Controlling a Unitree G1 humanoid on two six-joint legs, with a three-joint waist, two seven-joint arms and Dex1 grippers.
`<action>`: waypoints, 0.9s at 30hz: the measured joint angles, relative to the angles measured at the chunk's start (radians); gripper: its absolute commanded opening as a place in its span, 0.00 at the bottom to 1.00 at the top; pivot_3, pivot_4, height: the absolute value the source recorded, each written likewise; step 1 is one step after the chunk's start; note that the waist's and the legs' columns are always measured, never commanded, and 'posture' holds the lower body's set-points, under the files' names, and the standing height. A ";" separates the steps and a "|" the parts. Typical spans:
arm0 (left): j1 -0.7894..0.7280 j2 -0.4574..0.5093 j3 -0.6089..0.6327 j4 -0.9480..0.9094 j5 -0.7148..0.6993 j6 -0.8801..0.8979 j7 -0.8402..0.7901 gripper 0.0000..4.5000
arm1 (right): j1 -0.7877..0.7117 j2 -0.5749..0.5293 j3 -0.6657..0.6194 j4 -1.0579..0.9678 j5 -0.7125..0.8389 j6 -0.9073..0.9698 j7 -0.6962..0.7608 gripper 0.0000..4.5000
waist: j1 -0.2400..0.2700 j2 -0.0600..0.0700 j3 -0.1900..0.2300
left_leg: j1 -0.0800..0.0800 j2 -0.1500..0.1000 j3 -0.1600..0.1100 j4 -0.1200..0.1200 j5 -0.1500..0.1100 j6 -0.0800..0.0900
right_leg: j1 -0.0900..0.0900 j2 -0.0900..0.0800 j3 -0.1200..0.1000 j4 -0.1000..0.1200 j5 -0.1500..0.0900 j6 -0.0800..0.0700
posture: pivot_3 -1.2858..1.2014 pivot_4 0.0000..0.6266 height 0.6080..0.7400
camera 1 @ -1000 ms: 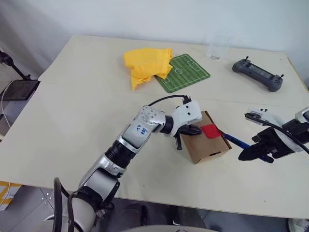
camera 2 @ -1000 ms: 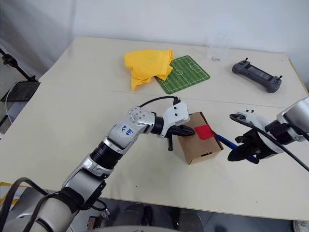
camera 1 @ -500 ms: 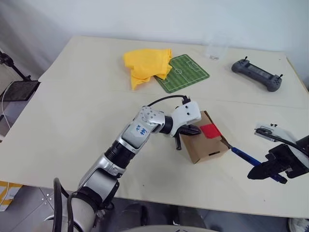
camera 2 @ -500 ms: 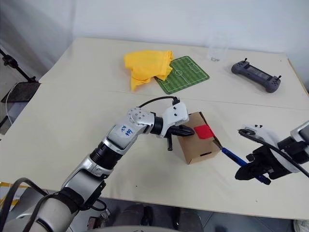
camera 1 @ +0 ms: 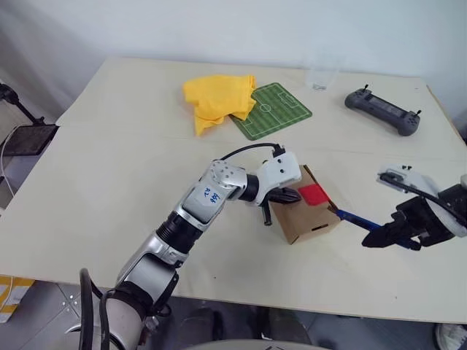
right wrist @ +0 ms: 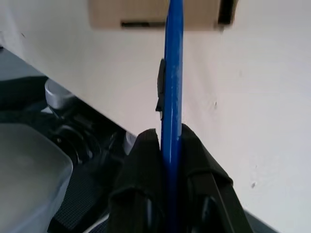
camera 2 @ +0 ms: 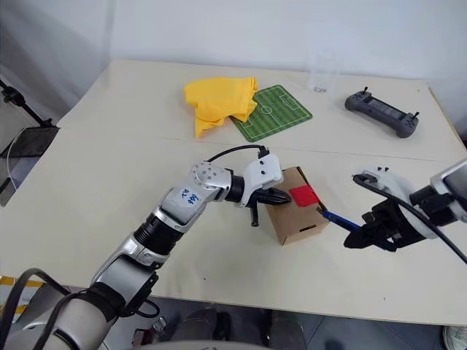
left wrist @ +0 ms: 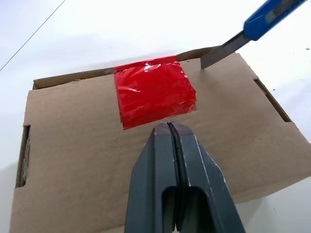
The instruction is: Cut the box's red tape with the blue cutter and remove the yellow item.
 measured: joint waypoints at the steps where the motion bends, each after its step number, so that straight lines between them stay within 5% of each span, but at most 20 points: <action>1: 0.000 0.001 0.000 0.000 0.000 0.000 0.000 0.00 | -0.005 0.004 0.000 0.003 -0.004 0.000 0.001 0.02 | -0.001 0.000 0.000 | 0.000 0.000 0.000 0.000 0.000 0.000 | 0.000 0.000 0.000 0.000 0.000 0.000 | 0.52 0.24 1.00; 10: 0.001 0.006 -0.001 -0.005 0.004 0.004 -0.002 0.00 | -0.015 0.068 -0.020 0.068 -0.087 0.000 0.036 0.02 | -0.010 0.000 0.000 | 0.002 0.000 0.003 -0.001 0.002 0.001 | 0.000 -0.002 -0.001 0.001 0.004 0.000 | 0.52 0.24 1.00; 21: 0.004 0.007 -0.012 -0.029 0.003 0.004 -0.020 0.00 | -0.083 0.021 -0.078 -0.077 -0.301 0.000 0.364 0.02 | 0.001 0.001 -0.001 | -0.002 0.000 0.002 -0.002 0.000 0.002 | -0.003 -0.002 -0.003 -0.001 0.004 -0.001 | 0.52 0.24 1.00; 27: 0.005 0.015 -0.012 -0.034 0.003 0.004 -0.023 0.00 | -0.083 0.132 -0.094 -0.027 -0.447 0.000 0.377 0.02 | 0.001 0.001 -0.001 | -0.002 0.000 0.003 -0.002 0.000 0.001 | -0.003 -0.002 -0.003 0.000 0.004 -0.001 | 0.52 0.24 1.00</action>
